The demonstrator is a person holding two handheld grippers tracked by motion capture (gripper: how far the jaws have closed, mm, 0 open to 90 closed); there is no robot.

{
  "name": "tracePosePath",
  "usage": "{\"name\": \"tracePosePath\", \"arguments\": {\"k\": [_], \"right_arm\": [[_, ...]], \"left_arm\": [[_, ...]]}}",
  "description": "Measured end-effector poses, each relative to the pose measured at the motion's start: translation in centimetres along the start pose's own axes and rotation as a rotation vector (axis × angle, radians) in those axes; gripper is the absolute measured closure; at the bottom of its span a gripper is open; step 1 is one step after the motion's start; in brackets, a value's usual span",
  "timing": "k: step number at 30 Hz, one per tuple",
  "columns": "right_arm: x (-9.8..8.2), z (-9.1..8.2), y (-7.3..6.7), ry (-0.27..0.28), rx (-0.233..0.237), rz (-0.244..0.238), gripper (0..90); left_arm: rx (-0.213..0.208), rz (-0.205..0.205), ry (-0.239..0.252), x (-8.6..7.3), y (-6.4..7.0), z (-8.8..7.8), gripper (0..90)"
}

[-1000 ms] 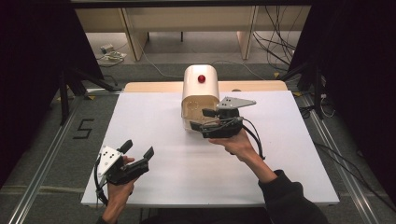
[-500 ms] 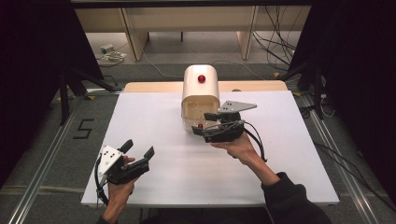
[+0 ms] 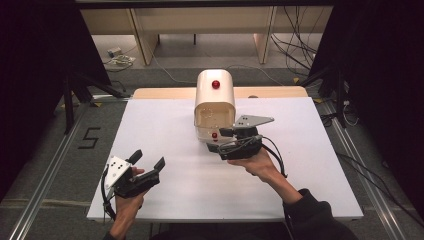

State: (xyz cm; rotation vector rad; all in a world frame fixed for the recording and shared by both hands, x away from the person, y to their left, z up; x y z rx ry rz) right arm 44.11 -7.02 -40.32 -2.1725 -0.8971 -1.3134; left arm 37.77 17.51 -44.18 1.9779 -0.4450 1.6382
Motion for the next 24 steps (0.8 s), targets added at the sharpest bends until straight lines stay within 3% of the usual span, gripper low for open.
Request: {"name": "tracePosePath", "arguments": {"k": [6,20,24], "right_arm": [[-0.5,-0.3,0.2,0.002,-0.011,-0.004,36.7],[-1.0,-0.9,1.2,0.044,-0.07,-0.001,82.4],[-1.4,-0.5,1.5,0.03,-0.09,-0.018,89.0]], "left_arm": [[-0.003,0.005,-0.006,0.0,0.1,0.1,15.6],[-0.004,0.006,0.001,0.0,0.2,-0.1,15.6],[-0.005,0.004,0.0,0.0,0.2,0.0,15.6]]}}
Point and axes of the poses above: each handheld gripper's, and its own axes: z roughly forward along the jaws, x roughly out of its top, y roughly to its right, the point moved 7 cm from there along z, roughly forward along the jaws, and after that the axes turned 12 degrees about -x, right-handed, at the moved point
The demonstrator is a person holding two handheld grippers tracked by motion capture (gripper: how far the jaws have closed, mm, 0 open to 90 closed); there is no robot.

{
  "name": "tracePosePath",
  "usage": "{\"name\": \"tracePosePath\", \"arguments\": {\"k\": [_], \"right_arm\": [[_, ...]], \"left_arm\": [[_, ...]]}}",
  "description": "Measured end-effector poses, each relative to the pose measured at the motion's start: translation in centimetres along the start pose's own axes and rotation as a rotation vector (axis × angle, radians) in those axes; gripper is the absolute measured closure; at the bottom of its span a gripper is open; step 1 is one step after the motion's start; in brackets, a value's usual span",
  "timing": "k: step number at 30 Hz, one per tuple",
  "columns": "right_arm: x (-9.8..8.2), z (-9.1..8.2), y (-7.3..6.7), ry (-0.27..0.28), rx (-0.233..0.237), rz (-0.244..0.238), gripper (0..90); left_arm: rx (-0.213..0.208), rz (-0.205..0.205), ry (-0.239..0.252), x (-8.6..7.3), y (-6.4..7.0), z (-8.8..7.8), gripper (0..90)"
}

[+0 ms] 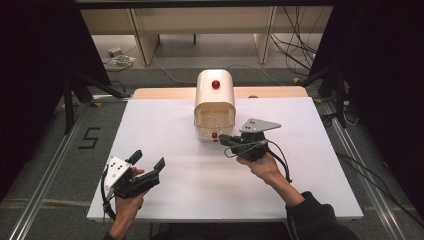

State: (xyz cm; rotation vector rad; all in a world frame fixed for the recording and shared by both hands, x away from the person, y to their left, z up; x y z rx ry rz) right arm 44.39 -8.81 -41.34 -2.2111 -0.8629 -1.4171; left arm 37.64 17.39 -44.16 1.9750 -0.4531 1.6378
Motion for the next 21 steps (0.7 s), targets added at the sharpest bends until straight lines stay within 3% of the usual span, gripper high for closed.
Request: {"name": "tracePosePath", "arguments": {"k": [21], "right_arm": [[-0.9,1.4,1.3,-0.024,-0.051,0.008,90.0]], "left_arm": [[0.0,0.002,-0.002,0.0,0.0,0.0,15.6]]}}
Point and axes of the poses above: each handheld gripper's, and its own axes: z roughly forward along the jaws, x roughly out of its top, y roughly to its right, the point moved 7 cm from there along z, roughly forward along the jaws, and after that the axes turned 12 degrees about -x, right-handed, at the moved point
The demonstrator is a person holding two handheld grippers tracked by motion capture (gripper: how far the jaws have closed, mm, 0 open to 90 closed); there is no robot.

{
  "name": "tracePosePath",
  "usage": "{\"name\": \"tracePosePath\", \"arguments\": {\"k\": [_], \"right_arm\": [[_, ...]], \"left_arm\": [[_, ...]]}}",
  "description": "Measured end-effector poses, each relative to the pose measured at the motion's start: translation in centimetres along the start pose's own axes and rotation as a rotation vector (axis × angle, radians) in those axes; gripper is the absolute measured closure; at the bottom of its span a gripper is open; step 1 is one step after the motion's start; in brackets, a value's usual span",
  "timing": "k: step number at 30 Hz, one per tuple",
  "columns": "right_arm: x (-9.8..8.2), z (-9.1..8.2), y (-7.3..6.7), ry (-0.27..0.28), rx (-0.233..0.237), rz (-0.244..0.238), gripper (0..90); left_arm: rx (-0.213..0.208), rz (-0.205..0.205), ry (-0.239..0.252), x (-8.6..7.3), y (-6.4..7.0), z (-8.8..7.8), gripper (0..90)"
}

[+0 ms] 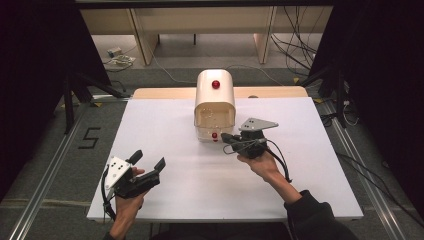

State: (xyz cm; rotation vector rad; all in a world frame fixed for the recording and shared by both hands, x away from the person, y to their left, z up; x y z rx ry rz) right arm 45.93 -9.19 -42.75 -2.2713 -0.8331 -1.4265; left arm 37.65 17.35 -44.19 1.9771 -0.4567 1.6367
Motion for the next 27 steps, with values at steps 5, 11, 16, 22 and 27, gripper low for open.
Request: {"name": "tracePosePath", "arguments": {"k": [5,11,16,22,27], "right_arm": [[0.0,0.2,0.1,-0.001,-0.005,0.0,90.0],[-0.1,0.4,0.5,-0.004,-0.018,0.008,90.0],[-0.2,0.6,1.0,-0.005,-0.028,0.016,90.0],[-0.1,0.8,1.2,-0.002,-0.041,0.019,90.0],[-0.1,1.0,1.3,-0.002,-0.046,0.023,90.0]], "left_arm": [[0.0,-0.001,0.001,0.0,0.0,0.0,15.6],[0.001,-0.001,0.001,0.0,0.0,0.0,15.6],[0.002,-0.001,0.0,0.0,0.0,0.0,15.6],[0.003,0.001,-0.001,0.0,0.0,0.0,15.7],[0.003,0.002,-0.002,0.0,0.0,0.0,15.6]]}}
Point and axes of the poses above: each handheld gripper's, and its own axes: z roughly forward along the jaws, x roughly out of its top, y roughly to its right, the point moved 7 cm from there along z, roughly forward along the jaws, and after that the axes turned 12 degrees about -x, right-handed, at the moved point
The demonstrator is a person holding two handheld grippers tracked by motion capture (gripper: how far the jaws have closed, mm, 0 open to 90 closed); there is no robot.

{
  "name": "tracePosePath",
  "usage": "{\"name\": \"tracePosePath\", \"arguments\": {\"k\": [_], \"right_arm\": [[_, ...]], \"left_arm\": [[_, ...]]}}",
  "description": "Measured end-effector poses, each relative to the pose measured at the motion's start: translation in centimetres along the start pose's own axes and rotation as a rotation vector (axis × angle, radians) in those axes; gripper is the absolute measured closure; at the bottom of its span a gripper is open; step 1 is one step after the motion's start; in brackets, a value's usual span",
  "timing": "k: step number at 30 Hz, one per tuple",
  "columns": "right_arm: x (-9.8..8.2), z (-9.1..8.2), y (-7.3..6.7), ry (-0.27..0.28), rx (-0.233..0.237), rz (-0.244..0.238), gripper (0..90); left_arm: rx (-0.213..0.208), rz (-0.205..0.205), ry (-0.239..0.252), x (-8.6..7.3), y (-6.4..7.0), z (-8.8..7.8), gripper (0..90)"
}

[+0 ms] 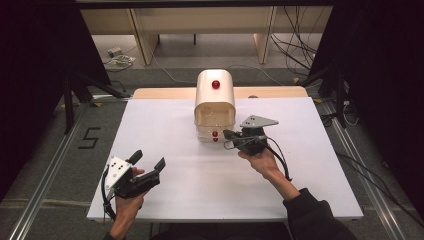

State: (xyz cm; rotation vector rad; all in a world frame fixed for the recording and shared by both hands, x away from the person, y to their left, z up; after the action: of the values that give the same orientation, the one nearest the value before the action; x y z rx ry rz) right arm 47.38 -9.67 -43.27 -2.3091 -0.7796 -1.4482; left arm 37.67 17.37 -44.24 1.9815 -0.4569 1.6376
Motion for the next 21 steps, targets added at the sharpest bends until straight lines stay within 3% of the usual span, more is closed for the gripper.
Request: {"name": "tracePosePath", "arguments": {"k": [21], "right_arm": [[0.07,1.01,0.41,0.009,-0.035,0.014,90.0]], "left_arm": [[0.0,0.001,-0.002,-0.02,0.01,0.02,15.6]]}}
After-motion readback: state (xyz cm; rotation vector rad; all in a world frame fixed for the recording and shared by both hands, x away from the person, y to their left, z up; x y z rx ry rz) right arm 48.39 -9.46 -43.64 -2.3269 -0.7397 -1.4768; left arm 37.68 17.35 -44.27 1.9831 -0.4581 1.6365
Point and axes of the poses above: each handheld gripper's, and its own axes: z roughly forward along the jaws, x roughly out of its top, y roughly to its right, the point moved 7 cm from there along z, roughly forward along the jaws, and after that the axes turned 12 degrees about -x, right-handed, at the moved point
